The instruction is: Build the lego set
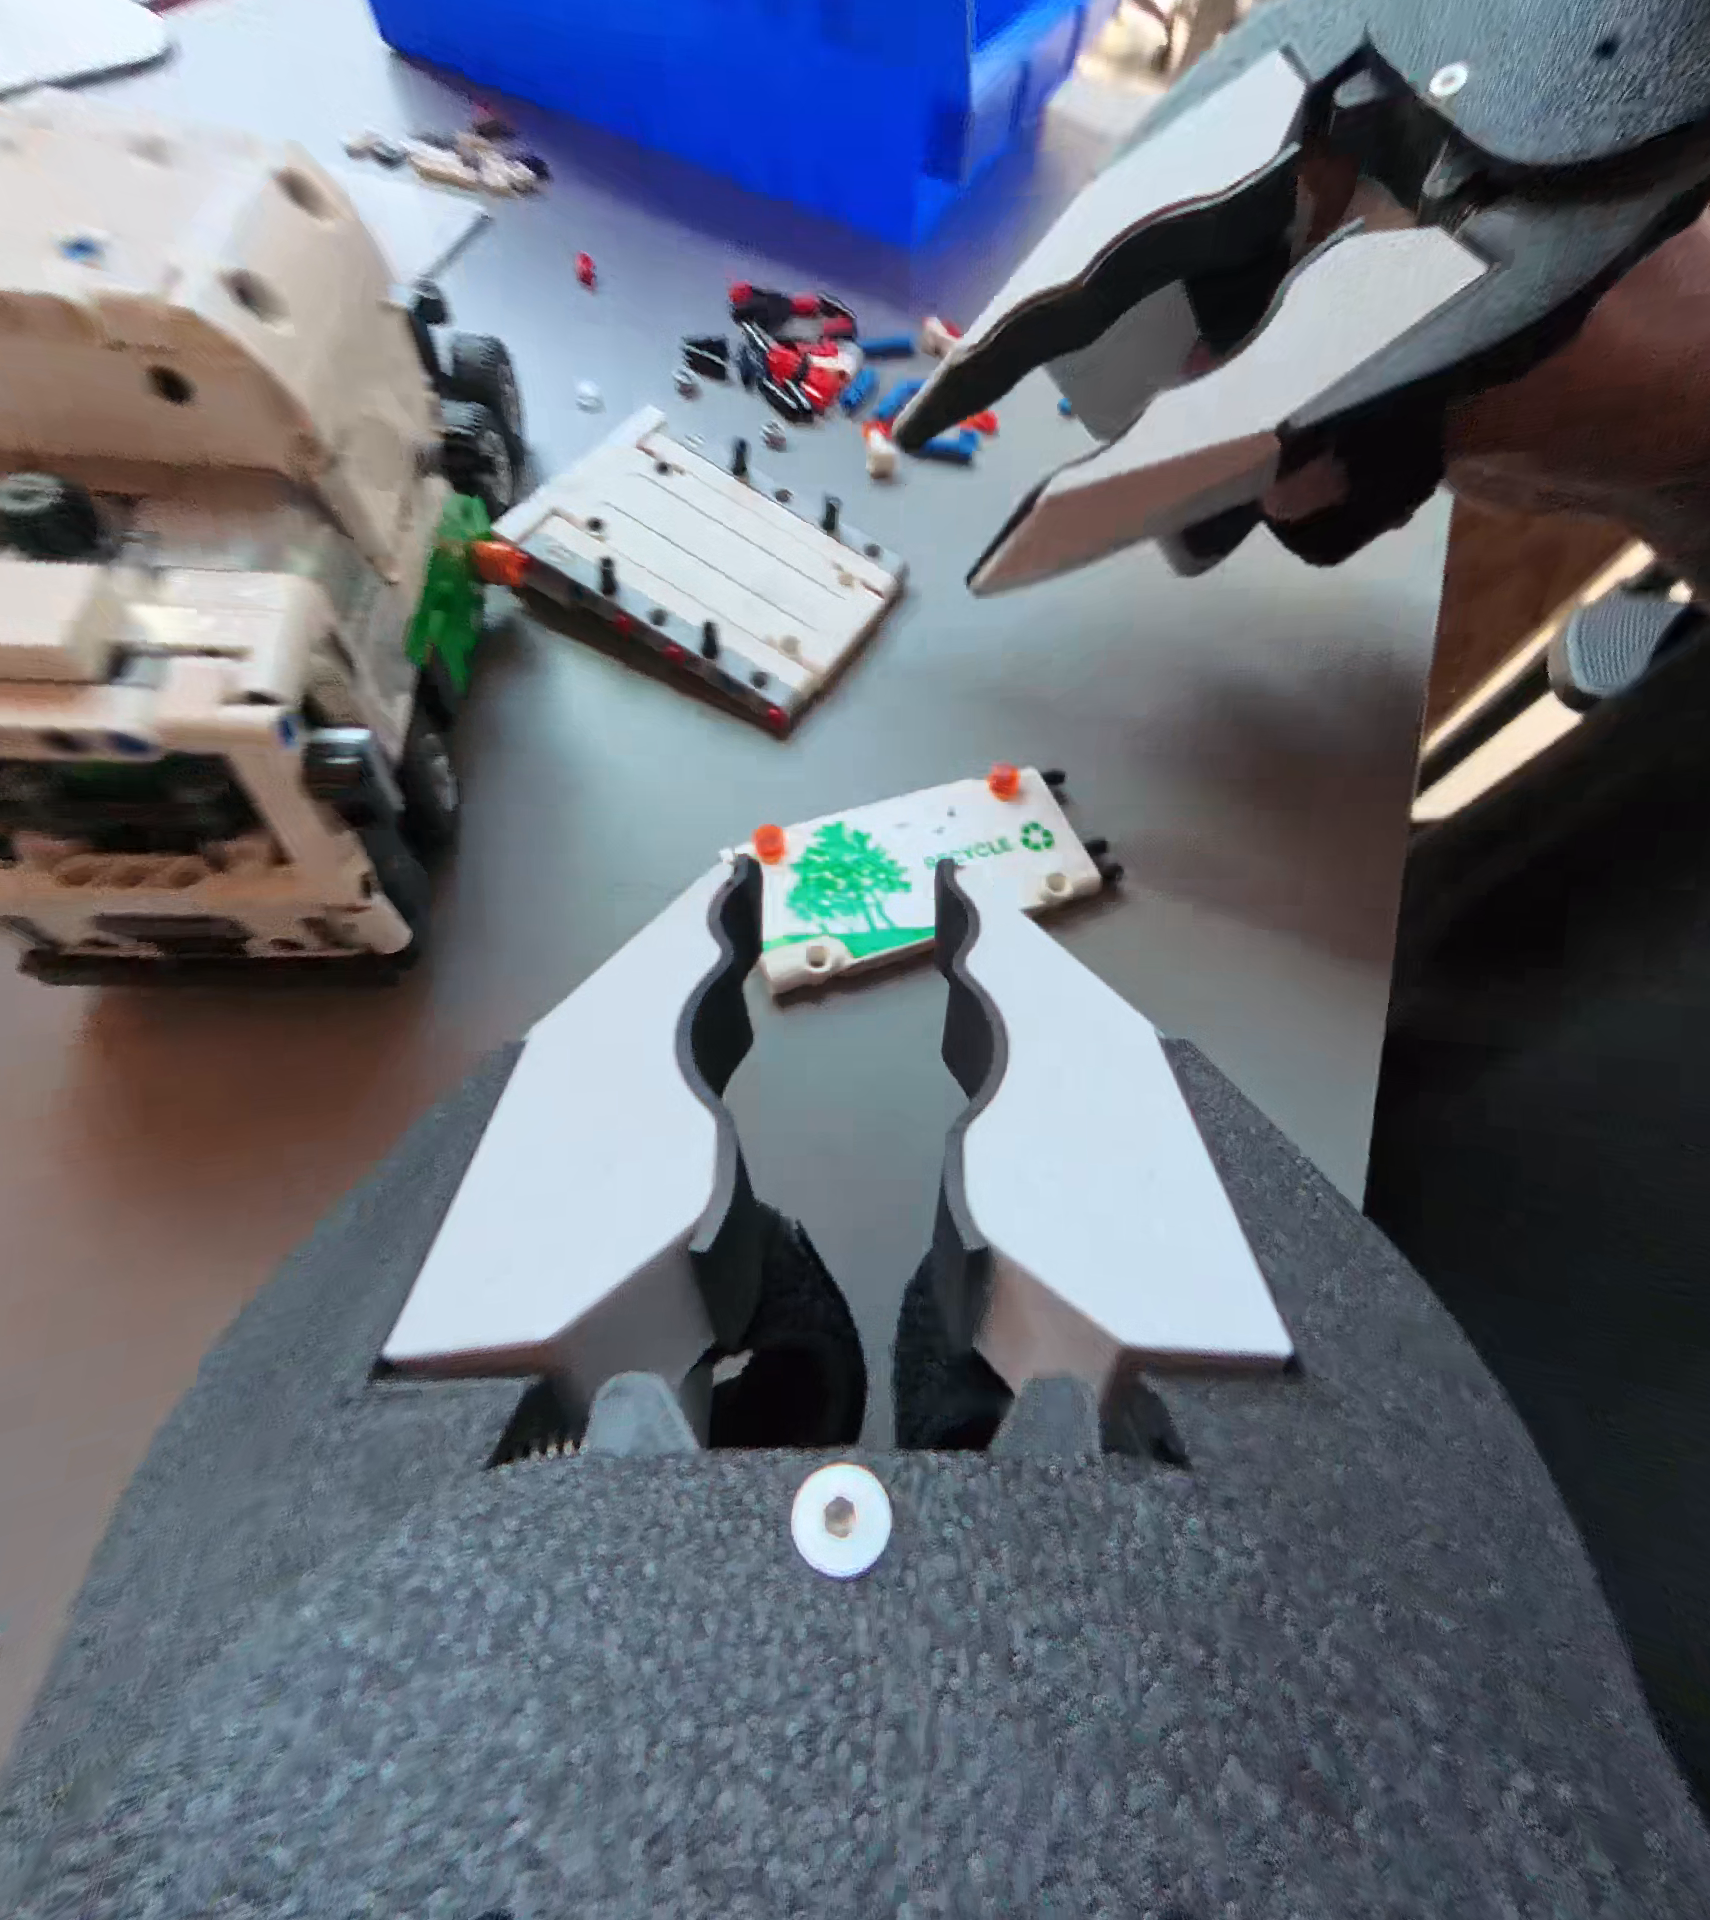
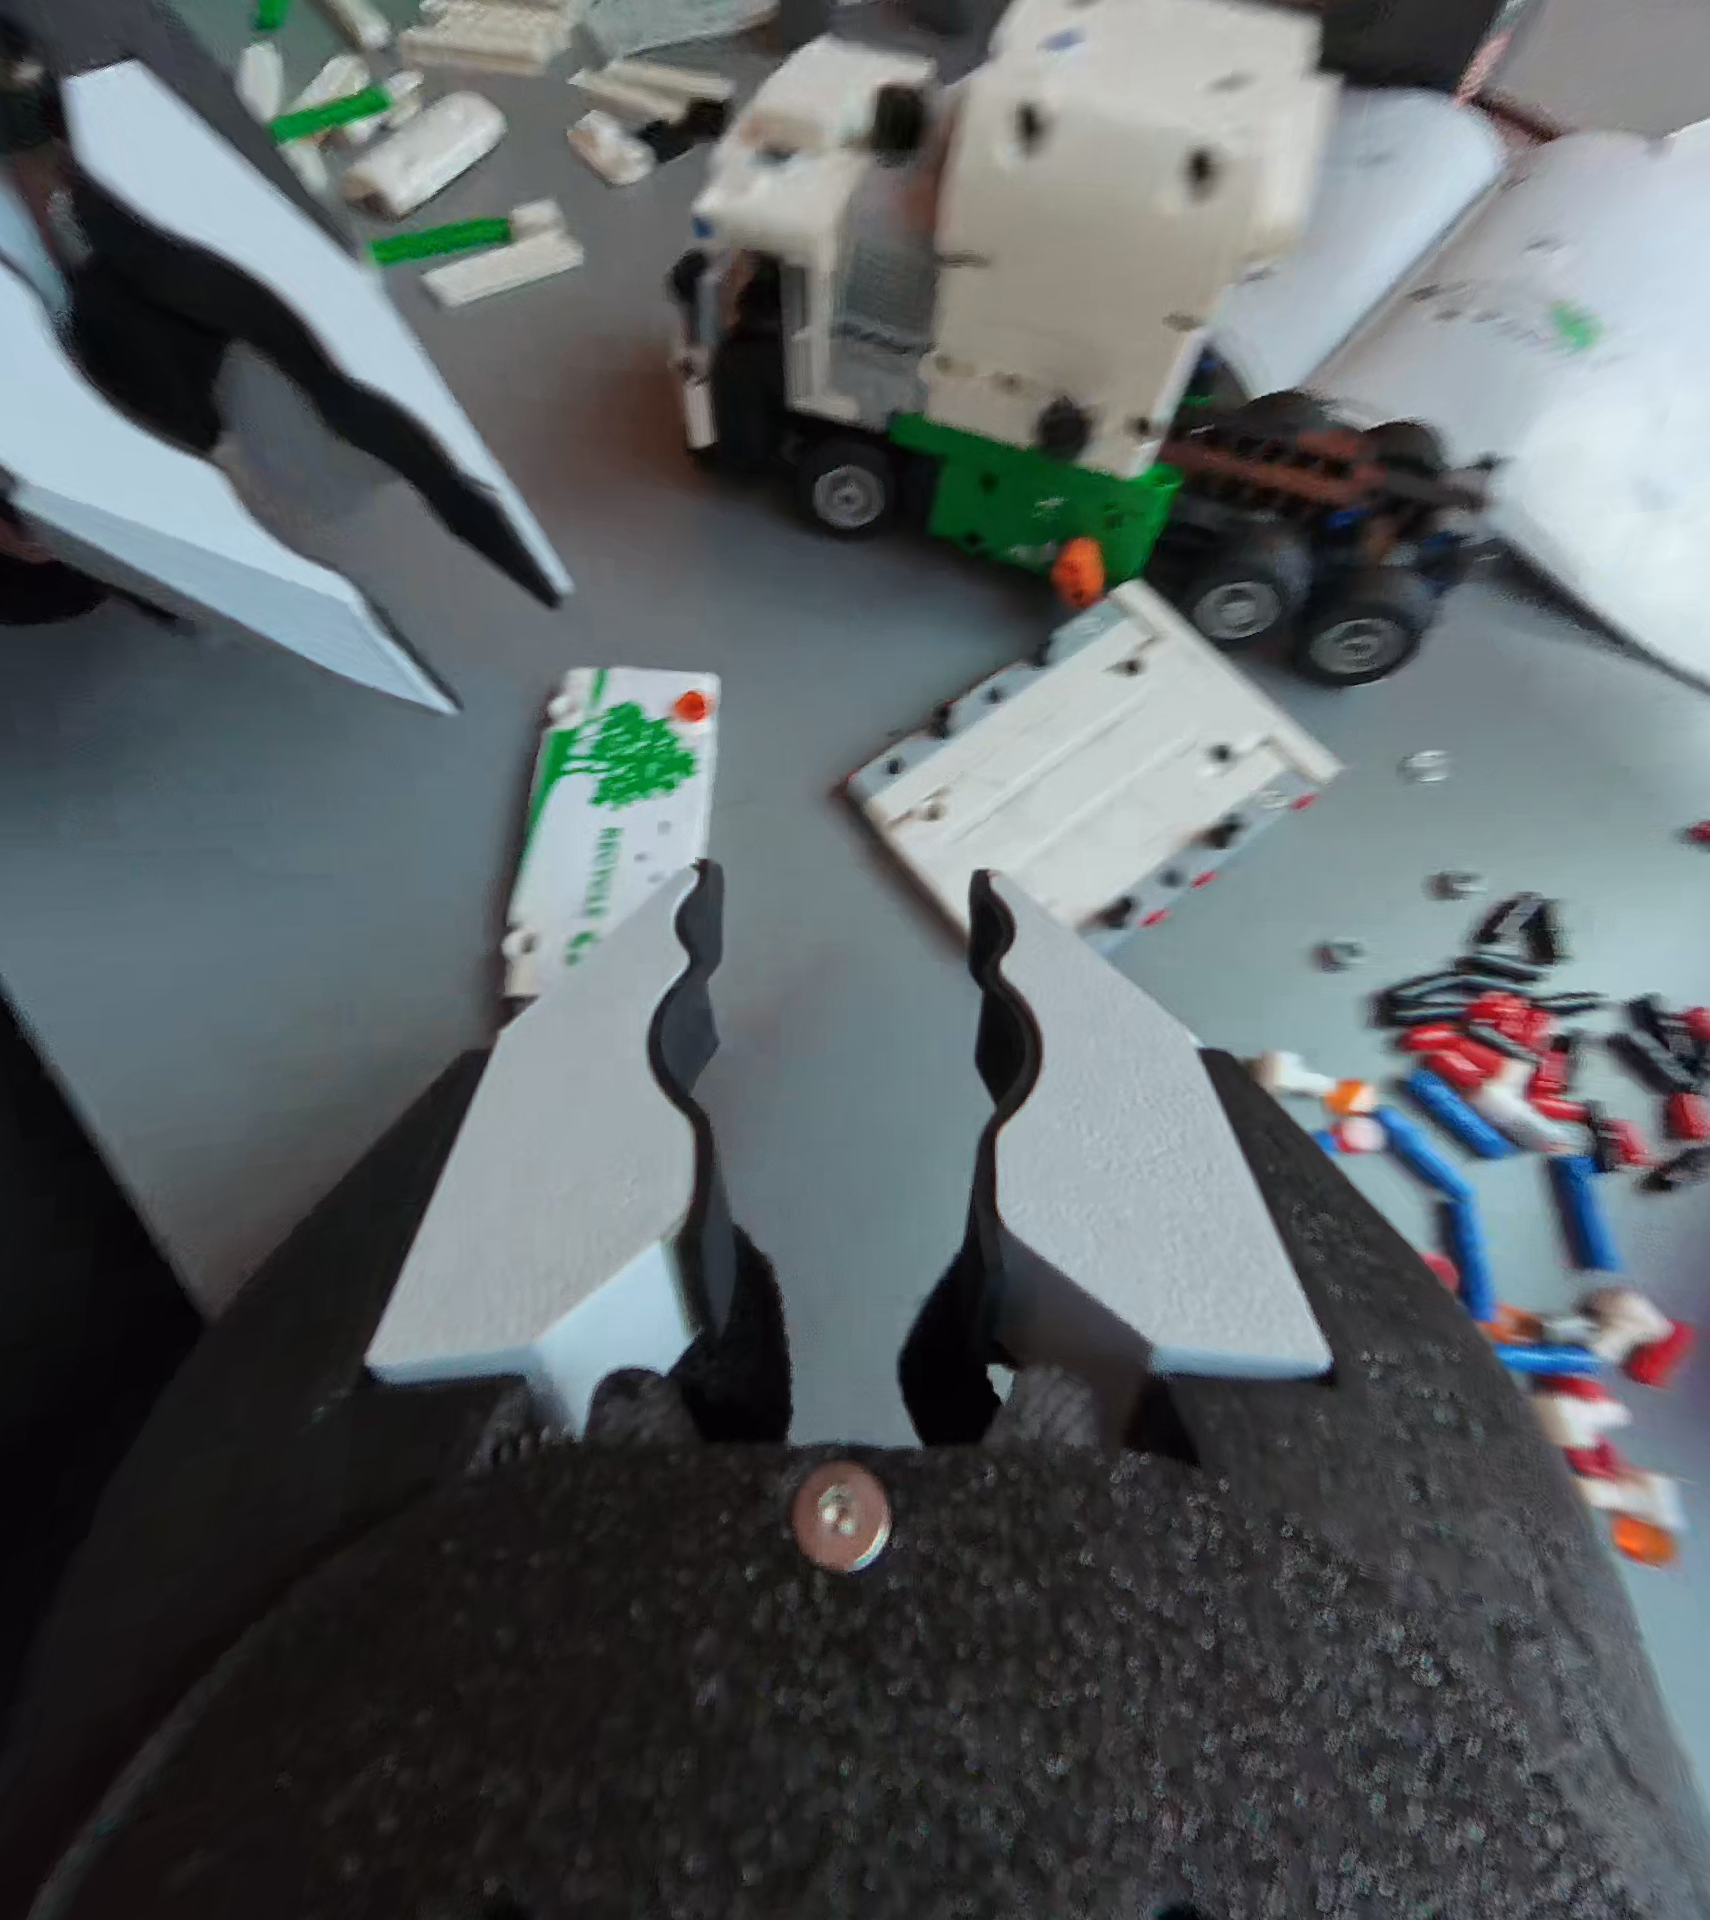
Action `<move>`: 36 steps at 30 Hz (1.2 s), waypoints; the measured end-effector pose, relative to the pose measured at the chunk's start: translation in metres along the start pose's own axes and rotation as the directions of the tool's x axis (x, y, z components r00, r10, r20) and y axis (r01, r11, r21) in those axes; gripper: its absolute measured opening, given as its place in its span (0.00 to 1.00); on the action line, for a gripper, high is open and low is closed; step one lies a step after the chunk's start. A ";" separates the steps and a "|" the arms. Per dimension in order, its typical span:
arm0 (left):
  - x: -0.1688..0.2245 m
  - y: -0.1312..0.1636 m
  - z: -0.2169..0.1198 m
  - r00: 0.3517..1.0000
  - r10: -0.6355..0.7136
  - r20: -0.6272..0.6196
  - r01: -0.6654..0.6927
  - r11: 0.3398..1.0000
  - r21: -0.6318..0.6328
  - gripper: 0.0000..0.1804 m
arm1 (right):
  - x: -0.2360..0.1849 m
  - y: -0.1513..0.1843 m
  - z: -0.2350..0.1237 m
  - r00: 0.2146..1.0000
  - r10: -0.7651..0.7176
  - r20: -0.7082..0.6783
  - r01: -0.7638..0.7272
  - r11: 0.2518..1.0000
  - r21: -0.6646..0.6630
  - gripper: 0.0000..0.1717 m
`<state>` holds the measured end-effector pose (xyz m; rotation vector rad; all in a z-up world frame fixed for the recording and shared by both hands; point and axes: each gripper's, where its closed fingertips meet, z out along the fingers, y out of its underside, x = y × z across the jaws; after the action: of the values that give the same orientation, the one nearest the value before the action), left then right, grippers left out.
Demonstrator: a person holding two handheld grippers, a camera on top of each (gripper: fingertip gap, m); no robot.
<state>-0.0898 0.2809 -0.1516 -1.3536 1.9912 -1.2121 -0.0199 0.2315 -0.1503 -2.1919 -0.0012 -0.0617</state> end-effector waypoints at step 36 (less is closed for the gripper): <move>-0.117 0.065 -0.150 0.713 -0.179 0.678 0.207 0.977 0.041 0.15 | 0.168 -0.035 0.028 0.967 0.208 -0.145 -0.176 0.962 0.208 0.20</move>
<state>-0.1863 0.4570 -0.1424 -1.7417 1.3665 -0.5954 0.1480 0.2711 -0.1301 -1.9762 0.2887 -0.1285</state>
